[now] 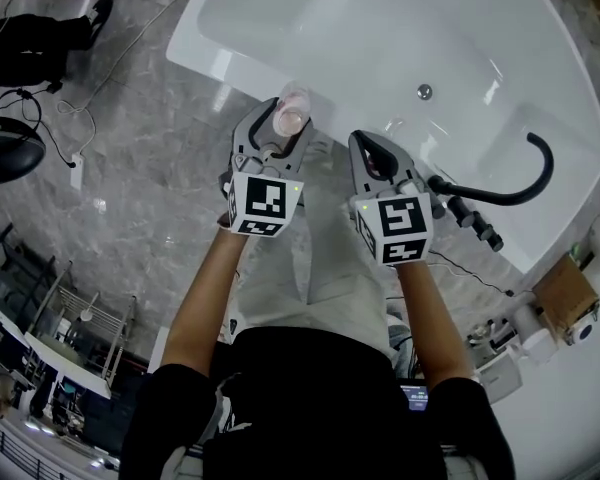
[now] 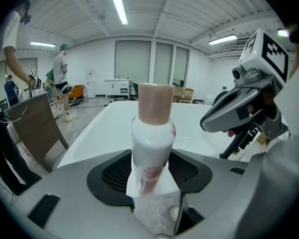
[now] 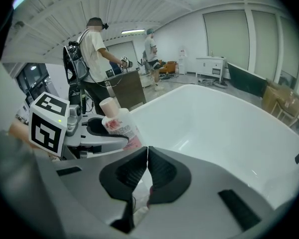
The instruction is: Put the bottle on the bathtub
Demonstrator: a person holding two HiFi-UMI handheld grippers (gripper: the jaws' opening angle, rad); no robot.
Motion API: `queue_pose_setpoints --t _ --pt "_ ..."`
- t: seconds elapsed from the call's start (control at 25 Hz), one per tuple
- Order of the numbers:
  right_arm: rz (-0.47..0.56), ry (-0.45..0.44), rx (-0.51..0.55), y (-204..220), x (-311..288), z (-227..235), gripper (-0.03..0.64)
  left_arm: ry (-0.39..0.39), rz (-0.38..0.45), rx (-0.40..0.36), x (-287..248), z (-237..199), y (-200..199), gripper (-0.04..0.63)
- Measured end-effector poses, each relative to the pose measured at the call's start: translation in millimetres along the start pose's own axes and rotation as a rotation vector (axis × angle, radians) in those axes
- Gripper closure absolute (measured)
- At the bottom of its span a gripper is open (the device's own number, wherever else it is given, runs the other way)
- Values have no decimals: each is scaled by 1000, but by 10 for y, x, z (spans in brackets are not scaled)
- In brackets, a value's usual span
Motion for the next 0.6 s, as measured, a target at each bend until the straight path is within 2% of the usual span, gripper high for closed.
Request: queue_pose_setpoints --t 0.32,0.6 --pt "32 13 34 -226 205 -88 592 -18 -19 -15 349 -25 -38 356" --pt "67 29 61 -467 426 -195 592 -3 -23 37 659 -70 -174 397"
Point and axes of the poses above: the fingertips, and each gripper's own axes: x backward along the fingers, z to its right, y out of its underside, the point moved 5 cm from there along x, backward along the fingers, and after that the axes turned 6 degrees about x, right-handed, at the moved point
